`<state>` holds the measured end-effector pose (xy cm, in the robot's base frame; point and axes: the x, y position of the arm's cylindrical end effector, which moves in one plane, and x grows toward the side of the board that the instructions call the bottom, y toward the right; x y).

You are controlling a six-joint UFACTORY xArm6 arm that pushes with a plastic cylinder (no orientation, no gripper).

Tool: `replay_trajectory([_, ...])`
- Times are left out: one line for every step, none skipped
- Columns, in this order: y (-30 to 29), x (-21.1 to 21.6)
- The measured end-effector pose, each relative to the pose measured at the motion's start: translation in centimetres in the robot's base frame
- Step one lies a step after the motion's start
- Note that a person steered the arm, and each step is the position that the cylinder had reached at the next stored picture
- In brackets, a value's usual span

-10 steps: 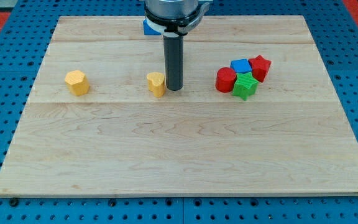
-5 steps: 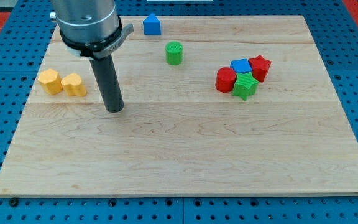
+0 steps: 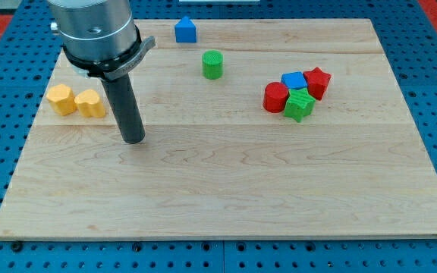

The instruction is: Place the green star at the bottom of the yellow blocks

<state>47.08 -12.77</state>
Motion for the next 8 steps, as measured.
replay_trajectory([0.0,0.4])
replay_trajectory([2.6,2.6])
replay_trajectory([6.9,5.2])
replay_trajectory([9.5,5.7])
replay_trajectory([10.6,6.4])
replay_trajectory([15.0,7.3])
replay_trajectory([21.5,7.2])
replay_trajectory([24.0,3.8])
